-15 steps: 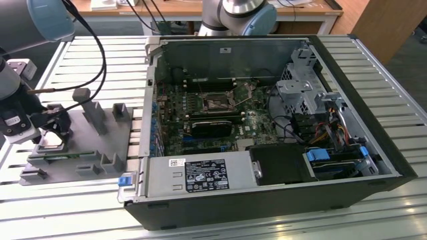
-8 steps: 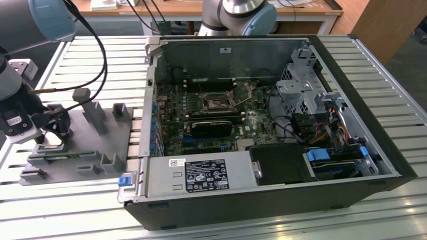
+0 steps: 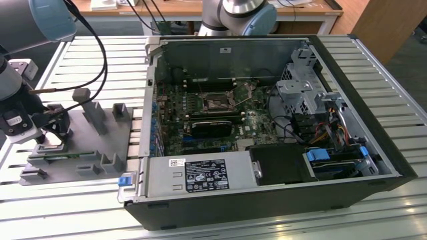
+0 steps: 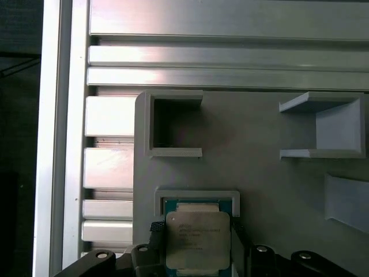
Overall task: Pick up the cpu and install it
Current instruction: 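Pick up the cpu and move it towards the insertion slot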
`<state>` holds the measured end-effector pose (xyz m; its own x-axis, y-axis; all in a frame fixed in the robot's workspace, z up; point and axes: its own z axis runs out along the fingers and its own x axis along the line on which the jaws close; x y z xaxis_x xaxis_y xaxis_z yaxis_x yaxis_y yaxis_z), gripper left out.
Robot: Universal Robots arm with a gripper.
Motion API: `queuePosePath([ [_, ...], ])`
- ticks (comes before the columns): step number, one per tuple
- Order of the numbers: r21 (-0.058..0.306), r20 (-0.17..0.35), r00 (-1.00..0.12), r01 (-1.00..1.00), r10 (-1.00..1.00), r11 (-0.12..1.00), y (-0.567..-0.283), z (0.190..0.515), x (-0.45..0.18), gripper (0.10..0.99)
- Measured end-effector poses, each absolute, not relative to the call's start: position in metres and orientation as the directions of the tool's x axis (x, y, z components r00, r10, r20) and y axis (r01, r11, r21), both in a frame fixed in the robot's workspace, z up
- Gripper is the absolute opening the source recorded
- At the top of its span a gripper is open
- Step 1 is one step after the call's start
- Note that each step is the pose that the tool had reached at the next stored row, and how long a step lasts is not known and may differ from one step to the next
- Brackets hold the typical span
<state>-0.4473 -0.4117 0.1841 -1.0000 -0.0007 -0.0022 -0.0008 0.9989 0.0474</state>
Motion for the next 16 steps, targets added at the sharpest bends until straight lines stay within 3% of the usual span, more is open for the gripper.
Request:
queuePosePath([
  [1,0.047,-0.002,-1.000,-0.001,-0.001,0.999,-0.412,0.184,-0.447,0.541],
  [16,0.048,-0.003,-1.000,-0.001,-0.001,0.999,-0.412,0.204,-0.447,0.541],
])
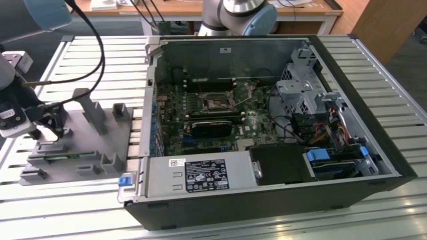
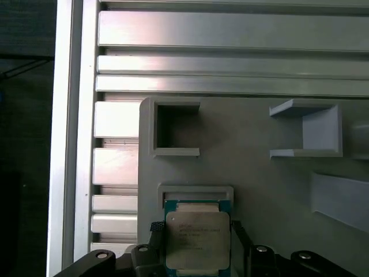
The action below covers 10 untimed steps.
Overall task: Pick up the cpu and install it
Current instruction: 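Pick up the cpu and move it towards the insertion slot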
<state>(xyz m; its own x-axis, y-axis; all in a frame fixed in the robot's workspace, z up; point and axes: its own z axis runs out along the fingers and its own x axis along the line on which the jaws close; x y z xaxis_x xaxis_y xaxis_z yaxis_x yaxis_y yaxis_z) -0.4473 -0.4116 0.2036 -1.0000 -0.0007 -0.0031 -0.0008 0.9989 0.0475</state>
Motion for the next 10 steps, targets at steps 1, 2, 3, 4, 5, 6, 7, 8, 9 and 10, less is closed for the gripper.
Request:
queuePosePath([
  [1,0.047,-0.003,-1.000,-0.001,-0.001,0.999,-0.412,0.205,-0.447,0.541],
  [2,0.048,-0.003,-1.000,-0.001,-0.001,0.999,-0.412,0.206,-0.447,0.541],
  [3,0.048,-0.003,-1.000,-0.001,-0.001,0.999,-0.412,0.207,-0.447,0.541],
  [4,0.048,-0.003,-1.000,-0.001,-0.001,0.999,-0.412,0.209,-0.447,0.541],
  [5,0.048,-0.003,-1.000,-0.001,-0.001,0.999,-0.412,0.211,-0.447,0.541],
  [6,0.049,-0.003,-1.000,-0.001,-0.001,0.999,-0.412,0.213,-0.447,0.541],
  [7,0.050,-0.003,-1.000,-0.001,-0.001,0.999,-0.412,0.216,-0.447,0.541],
  [8,0.050,-0.003,-1.000,-0.001,-0.001,0.999,-0.412,0.218,-0.447,0.541],
  [9,0.051,-0.003,-1.000,-0.001,-0.001,0.999,-0.412,0.220,-0.447,0.541],
  [10,0.051,-0.003,-1.000,-0.001,-0.001,0.999,-0.412,0.222,-0.447,0.541],
])
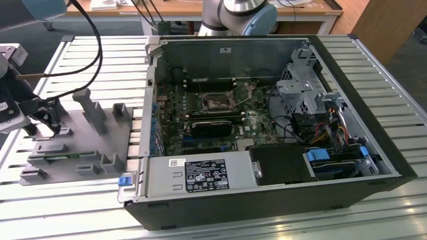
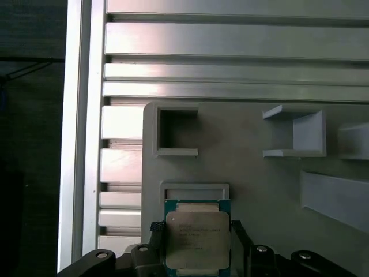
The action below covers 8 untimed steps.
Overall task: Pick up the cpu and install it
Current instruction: 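Pick up the cpu and move it towards the insertion slot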
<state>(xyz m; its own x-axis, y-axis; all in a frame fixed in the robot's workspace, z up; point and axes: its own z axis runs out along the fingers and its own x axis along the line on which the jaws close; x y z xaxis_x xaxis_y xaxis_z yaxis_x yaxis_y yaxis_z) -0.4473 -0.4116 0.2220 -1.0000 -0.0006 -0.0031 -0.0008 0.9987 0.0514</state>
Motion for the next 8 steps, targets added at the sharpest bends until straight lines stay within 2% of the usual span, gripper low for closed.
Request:
queuePosePath([
  [8,0.055,-0.003,-1.000,-0.001,-0.001,0.999,-0.4116,0.2284,-0.4473,0.541],
])
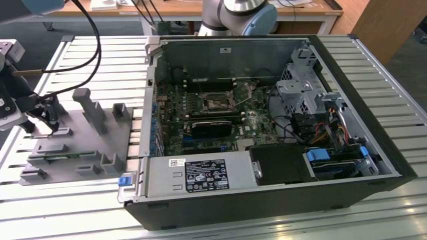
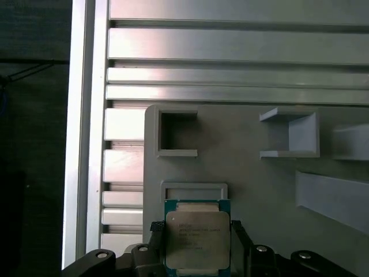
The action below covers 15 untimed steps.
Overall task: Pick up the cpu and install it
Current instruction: 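Pick up the cpu and move it towards the insertion slot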
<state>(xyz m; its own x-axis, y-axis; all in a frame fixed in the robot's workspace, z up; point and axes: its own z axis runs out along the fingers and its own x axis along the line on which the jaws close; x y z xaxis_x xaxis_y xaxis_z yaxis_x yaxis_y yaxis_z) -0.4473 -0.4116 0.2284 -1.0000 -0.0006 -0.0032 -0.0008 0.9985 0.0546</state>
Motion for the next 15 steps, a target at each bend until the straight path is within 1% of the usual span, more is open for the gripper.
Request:
queuePosePath([
  [15,0.056,-0.003,-1.000,-0.001,-0.001,0.998,-0.4116,0.2329,-0.4473,0.541],
])
